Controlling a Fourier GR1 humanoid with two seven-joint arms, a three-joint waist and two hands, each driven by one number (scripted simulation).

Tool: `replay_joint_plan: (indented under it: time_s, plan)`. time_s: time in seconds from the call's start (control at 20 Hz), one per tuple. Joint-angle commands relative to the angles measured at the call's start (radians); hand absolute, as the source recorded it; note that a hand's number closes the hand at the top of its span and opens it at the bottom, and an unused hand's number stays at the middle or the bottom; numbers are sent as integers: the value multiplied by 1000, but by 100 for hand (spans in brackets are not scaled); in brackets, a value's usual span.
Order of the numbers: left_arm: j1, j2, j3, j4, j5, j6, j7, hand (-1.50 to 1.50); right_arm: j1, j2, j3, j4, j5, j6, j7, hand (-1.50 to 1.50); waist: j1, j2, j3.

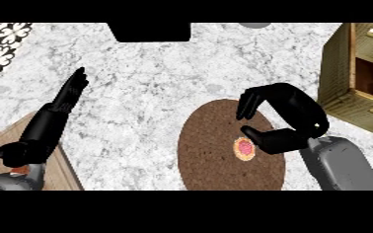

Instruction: Pick the cupcake from the placemat and place it in the basket

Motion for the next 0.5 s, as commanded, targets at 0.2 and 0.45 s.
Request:
replay_joint_plan:
  time_s: [0.2,0.45]
  plan:
    - [-87,-66,-20,59,13,-17,59,0,238,128,288,-173,470,-305,-35,-150,-16,-9,0]
    - [-66,-35,10,44,32,-31,77,0,211,-27,180,-346,656,-387,175,-150,-29,-21,-2]
